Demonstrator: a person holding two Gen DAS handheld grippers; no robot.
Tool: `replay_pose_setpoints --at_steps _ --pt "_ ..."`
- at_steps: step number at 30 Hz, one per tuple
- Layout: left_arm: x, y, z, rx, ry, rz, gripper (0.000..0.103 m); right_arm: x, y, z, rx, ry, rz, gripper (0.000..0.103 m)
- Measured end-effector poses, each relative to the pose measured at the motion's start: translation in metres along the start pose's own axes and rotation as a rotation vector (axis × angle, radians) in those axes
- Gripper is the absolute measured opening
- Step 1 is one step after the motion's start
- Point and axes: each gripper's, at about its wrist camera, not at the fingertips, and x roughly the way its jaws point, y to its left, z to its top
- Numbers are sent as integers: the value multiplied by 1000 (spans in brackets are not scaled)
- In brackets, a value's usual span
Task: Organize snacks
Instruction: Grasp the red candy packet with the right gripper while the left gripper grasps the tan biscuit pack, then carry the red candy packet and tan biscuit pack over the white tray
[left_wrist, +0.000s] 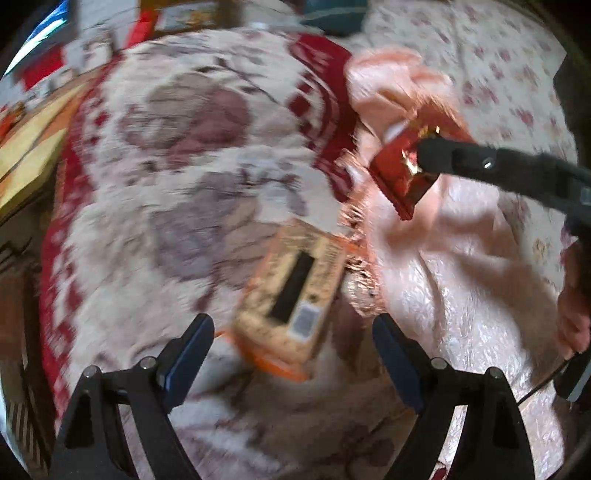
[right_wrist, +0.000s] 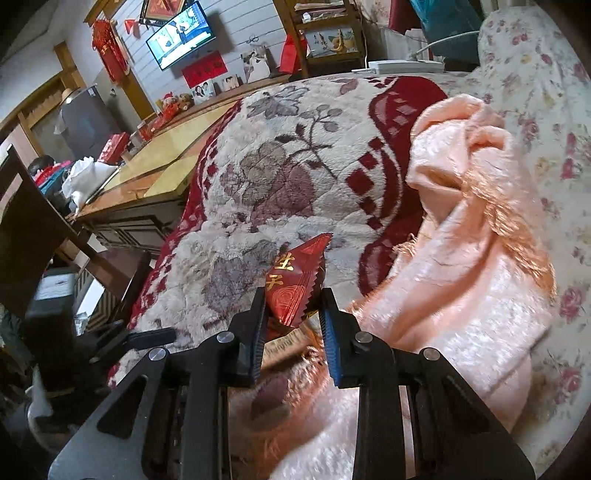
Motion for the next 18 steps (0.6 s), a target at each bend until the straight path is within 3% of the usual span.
replay_pose_setpoints --at_steps 5,6,7,10,18 --pt "33 -6 11 67 73 45 89 0 -14 -11 58 -1 36 26" --pt "39 -3 14 53 81 45 84 2 -18 -13 74 3 47 26" --pt "42 1 16 34 79 52 72 4 -19 -14 78 6 49 26" --pt "39 7 18 5 52 59 57 7 -20 -17 74 19 52 26" --pt "3 39 -4 -122 1 66 56 10 -6 -23 55 32 79 26"
